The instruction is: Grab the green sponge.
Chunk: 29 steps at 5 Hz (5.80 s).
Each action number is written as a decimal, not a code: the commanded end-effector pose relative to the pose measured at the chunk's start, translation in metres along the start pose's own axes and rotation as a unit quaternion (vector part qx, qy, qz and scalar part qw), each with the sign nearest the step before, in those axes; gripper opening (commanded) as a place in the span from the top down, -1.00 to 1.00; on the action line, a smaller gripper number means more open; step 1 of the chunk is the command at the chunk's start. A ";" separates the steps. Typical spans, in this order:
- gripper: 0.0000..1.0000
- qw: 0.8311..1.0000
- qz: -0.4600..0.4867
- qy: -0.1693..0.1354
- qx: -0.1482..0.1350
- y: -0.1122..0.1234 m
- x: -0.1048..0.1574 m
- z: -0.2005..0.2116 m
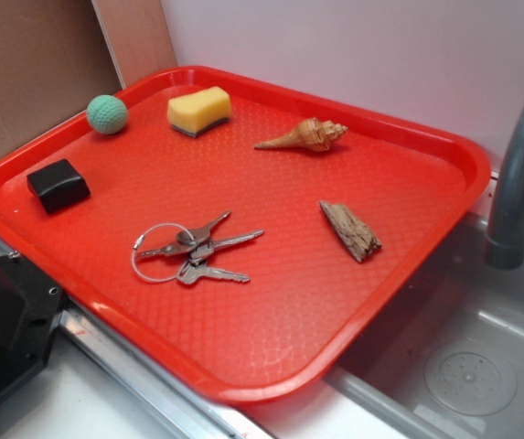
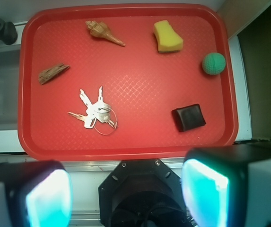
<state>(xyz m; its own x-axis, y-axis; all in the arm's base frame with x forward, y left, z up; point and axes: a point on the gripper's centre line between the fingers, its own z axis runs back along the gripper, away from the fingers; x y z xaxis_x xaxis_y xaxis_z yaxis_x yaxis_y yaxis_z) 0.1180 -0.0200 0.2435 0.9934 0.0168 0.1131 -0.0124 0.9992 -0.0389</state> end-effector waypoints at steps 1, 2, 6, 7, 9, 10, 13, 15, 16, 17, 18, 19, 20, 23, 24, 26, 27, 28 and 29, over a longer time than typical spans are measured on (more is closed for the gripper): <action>-1.00 1.000 0.000 0.000 0.000 0.000 0.000 0.000; -1.00 1.000 0.005 0.008 -0.016 0.009 -0.005 0.000; -1.00 1.000 0.011 0.008 0.006 0.035 0.092 -0.039; -1.00 0.999 0.010 0.014 0.028 0.057 0.121 -0.052; -1.00 0.999 -0.036 0.018 0.030 0.099 0.138 -0.077; -1.00 0.999 0.019 0.018 0.043 0.095 0.117 -0.062; -1.00 0.999 0.019 0.018 0.043 0.095 0.117 -0.062; -1.00 0.999 -0.005 -0.018 0.049 0.107 0.193 -0.090; -1.00 0.998 -0.007 0.023 0.060 0.113 0.202 -0.137; -1.00 0.994 -0.025 0.078 0.072 0.106 0.186 -0.170; -1.00 0.991 -0.020 0.111 0.068 0.106 0.174 -0.188; -1.00 0.988 -0.019 0.139 0.069 0.103 0.166 -0.200; -1.00 0.984 0.001 0.144 0.104 0.124 0.167 -0.214; 1.00 0.980 -0.002 0.161 0.114 0.129 0.165 -0.236; 1.00 0.981 -0.016 0.159 0.109 0.126 0.168 -0.228; 1.00 0.988 0.068 0.102 0.094 0.093 0.161 -0.132; 1.00 0.991 0.101 0.055 0.061 0.076 0.130 -0.079; 1.00 0.992 0.117 0.042 0.018 0.075 0.110 -0.026; 1.00 0.995 0.092 0.029 0.018 0.068 0.105 0.024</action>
<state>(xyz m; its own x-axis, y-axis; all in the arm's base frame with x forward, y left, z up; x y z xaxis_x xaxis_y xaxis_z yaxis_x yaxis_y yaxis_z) 0.2284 0.0499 0.2628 0.9790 0.2031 -0.0179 -0.2035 0.9788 -0.0228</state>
